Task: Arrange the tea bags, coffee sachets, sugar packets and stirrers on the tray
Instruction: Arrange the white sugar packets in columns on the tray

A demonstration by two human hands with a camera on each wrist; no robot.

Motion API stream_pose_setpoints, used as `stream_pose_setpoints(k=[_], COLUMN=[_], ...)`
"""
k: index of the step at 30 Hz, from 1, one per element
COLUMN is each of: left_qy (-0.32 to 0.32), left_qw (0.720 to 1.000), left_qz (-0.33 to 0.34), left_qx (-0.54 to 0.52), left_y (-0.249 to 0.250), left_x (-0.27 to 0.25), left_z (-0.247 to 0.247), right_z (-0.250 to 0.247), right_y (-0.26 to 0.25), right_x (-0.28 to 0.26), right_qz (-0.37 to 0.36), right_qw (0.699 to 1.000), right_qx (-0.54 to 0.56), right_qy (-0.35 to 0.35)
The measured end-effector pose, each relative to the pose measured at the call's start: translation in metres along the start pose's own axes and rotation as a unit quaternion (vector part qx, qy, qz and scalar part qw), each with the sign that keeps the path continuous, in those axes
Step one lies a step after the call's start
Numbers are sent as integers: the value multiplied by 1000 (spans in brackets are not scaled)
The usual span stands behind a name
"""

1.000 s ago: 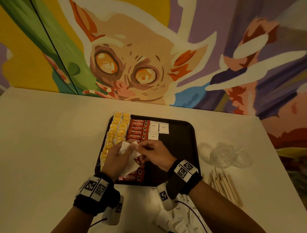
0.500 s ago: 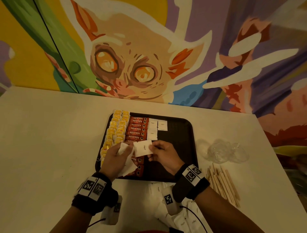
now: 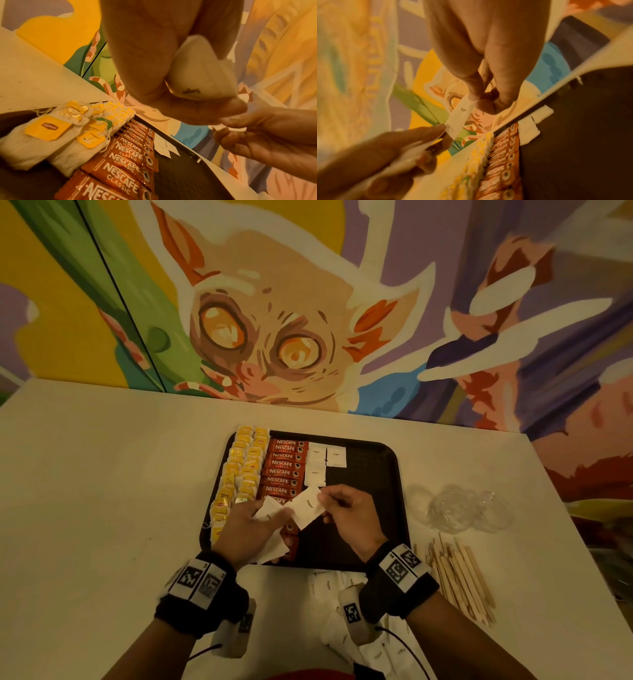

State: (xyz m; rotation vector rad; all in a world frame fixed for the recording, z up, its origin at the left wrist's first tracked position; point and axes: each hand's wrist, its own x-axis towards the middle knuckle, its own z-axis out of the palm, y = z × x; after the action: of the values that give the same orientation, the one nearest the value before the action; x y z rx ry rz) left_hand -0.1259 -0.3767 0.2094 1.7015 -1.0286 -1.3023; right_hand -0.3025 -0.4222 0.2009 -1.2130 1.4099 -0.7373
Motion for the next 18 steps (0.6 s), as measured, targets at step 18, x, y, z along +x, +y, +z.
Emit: stream_pose_setpoints(k=[18], left_qy=[40], left_qw=[996], left_qz=[57], left_qx=[49], left_y=[-1], left_x=[7], left_z=[5], right_z=[0], right_y=[0], right_x=[-4], right_qz=[-38], right_qw=[990], right_qx=[-33], right_qy=[-131])
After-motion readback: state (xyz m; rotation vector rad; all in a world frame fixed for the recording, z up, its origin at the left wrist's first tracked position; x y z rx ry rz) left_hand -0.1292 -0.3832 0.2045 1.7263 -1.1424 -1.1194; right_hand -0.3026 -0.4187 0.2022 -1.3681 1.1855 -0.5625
